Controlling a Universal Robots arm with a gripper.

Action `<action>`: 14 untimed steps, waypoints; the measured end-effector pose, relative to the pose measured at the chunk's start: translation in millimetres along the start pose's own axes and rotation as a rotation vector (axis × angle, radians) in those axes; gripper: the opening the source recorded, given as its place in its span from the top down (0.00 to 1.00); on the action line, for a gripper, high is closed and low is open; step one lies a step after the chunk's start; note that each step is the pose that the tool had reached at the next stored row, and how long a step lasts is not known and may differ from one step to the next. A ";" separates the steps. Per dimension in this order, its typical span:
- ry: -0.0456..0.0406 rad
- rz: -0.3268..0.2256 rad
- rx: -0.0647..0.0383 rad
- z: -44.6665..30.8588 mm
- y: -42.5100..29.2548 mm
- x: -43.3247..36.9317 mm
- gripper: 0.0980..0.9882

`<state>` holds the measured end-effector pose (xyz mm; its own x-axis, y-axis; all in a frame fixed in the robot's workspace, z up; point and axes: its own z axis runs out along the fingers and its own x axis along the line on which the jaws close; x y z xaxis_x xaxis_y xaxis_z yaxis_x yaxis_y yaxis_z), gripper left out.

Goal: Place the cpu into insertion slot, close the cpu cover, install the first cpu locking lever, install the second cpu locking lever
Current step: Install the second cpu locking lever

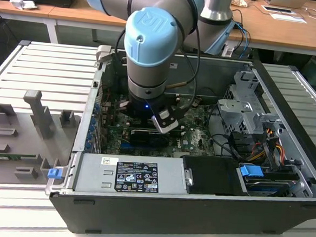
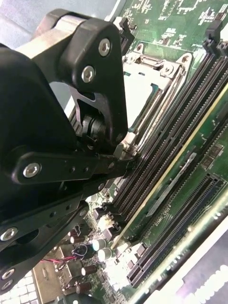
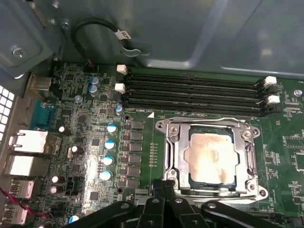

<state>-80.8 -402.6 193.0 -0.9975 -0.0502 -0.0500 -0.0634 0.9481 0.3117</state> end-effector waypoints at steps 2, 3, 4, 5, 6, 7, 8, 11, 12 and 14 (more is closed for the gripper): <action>-0.0002 0.000 -0.002 -0.4 -0.2 0.3 0.99; -0.0003 0.000 -0.003 -1.4 0.1 0.3 0.99; -0.0003 0.000 -0.003 -2.7 0.5 0.2 0.99; -0.0005 0.000 -0.003 -3.6 0.9 0.2 0.99; -0.0002 0.000 -0.002 -5.6 1.5 0.2 0.99; -0.0002 0.000 -0.002 -7.1 2.0 0.1 0.99; -0.0003 0.000 -0.002 -9.9 2.9 0.0 0.99; -0.0002 0.000 -0.002 -13.6 4.1 -0.2 0.99; -0.0002 0.000 -0.002 -14.4 4.4 -0.2 0.99; -0.0003 0.000 -0.002 -15.5 4.7 -0.3 0.99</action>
<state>-81.3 -403.0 209.1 -0.9975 -0.0501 -0.0502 -0.0634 0.9473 0.3141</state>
